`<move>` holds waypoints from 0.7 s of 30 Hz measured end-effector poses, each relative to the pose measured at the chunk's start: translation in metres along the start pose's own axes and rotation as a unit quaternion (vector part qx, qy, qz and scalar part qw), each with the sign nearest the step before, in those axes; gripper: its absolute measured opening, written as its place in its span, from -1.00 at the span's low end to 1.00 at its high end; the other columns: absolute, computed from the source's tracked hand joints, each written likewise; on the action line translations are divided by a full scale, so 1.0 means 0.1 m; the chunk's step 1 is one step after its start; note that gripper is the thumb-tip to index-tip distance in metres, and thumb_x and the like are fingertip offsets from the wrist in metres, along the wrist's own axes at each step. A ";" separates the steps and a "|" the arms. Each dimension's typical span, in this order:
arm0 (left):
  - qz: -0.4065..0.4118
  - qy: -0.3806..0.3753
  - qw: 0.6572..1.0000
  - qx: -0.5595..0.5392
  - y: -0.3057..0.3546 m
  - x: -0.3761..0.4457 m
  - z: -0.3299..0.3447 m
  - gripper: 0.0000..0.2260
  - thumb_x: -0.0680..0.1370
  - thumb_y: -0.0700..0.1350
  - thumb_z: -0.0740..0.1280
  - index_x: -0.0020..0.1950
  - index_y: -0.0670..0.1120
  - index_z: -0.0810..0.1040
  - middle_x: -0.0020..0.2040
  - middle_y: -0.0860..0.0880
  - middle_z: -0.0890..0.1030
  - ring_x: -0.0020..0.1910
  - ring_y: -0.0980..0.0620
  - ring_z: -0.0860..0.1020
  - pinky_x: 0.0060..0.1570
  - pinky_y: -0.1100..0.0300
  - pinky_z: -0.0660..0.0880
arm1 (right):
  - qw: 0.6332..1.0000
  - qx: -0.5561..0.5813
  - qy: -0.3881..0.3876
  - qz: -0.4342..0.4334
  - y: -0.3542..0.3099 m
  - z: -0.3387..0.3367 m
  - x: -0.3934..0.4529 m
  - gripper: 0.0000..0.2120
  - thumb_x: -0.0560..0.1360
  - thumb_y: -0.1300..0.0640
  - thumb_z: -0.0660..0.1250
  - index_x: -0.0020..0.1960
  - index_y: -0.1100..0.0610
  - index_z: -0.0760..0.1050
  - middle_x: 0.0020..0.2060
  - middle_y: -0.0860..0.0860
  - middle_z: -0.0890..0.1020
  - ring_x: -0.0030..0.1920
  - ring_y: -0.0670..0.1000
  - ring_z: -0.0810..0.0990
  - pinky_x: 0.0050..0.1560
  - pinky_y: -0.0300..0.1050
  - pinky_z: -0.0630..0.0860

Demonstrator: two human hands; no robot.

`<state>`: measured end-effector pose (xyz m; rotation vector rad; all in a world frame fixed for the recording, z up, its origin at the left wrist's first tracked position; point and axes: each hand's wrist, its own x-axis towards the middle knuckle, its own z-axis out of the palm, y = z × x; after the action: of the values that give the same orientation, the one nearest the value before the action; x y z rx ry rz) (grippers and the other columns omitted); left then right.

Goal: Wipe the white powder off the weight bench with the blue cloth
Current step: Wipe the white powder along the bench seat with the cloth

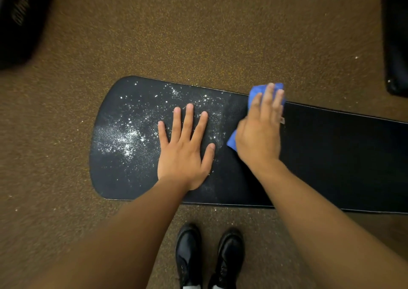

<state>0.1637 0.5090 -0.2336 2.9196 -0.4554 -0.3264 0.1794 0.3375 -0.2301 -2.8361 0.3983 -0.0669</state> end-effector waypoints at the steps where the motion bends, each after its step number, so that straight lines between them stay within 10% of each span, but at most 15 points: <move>1: 0.000 0.000 1.000 -0.001 0.00 0.00 0.00 -0.39 0.62 0.21 -0.05 0.63 0.05 -0.10 0.63 -0.05 -0.18 0.58 -0.10 -0.26 0.49 -0.27 -0.22 | 1.000 -0.007 -0.002 -0.025 -0.10 0.03 -0.04 -0.43 0.49 0.19 -0.01 0.46 0.41 0.17 0.51 0.34 0.05 0.52 0.35 -0.05 0.48 0.28 0.03; 7: 0.004 0.003 1.000 0.000 0.00 0.00 0.00 -0.39 0.61 0.20 -0.04 0.63 0.05 -0.09 0.63 -0.06 -0.15 0.59 -0.11 -0.23 0.49 -0.27 -0.21 | 0.980 -0.005 -0.079 -0.182 0.06 -0.07 -0.98 -0.42 0.50 0.18 0.01 0.49 0.36 0.13 0.53 0.30 0.03 0.53 0.29 -0.09 0.48 0.22 0.06; 14: 0.003 0.001 1.000 0.001 0.00 -0.01 -0.01 -0.40 0.63 0.21 -0.07 0.62 0.05 -0.11 0.63 -0.05 -0.19 0.58 -0.10 -0.27 0.49 -0.26 -0.23 | 1.000 0.019 0.000 0.024 0.26 -0.10 -0.21 -0.45 0.51 0.21 0.00 0.46 0.42 0.18 0.51 0.33 0.06 0.52 0.34 -0.04 0.47 0.30 0.08; 21: 0.003 0.002 1.000 0.003 0.00 0.00 0.00 -0.39 0.61 0.20 -0.04 0.63 0.04 -0.06 0.63 -0.06 -0.14 0.59 -0.10 -0.23 0.49 -0.26 -0.21 | 0.994 0.002 -0.041 -0.103 -0.09 0.02 -0.49 -0.44 0.54 0.18 0.05 0.48 0.39 0.13 0.52 0.33 0.01 0.53 0.32 -0.09 0.50 0.22 -0.01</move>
<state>0.1634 0.5094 -0.2338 2.9238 -0.4659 -0.3174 0.1351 0.3601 -0.2299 -2.8545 0.0870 0.0076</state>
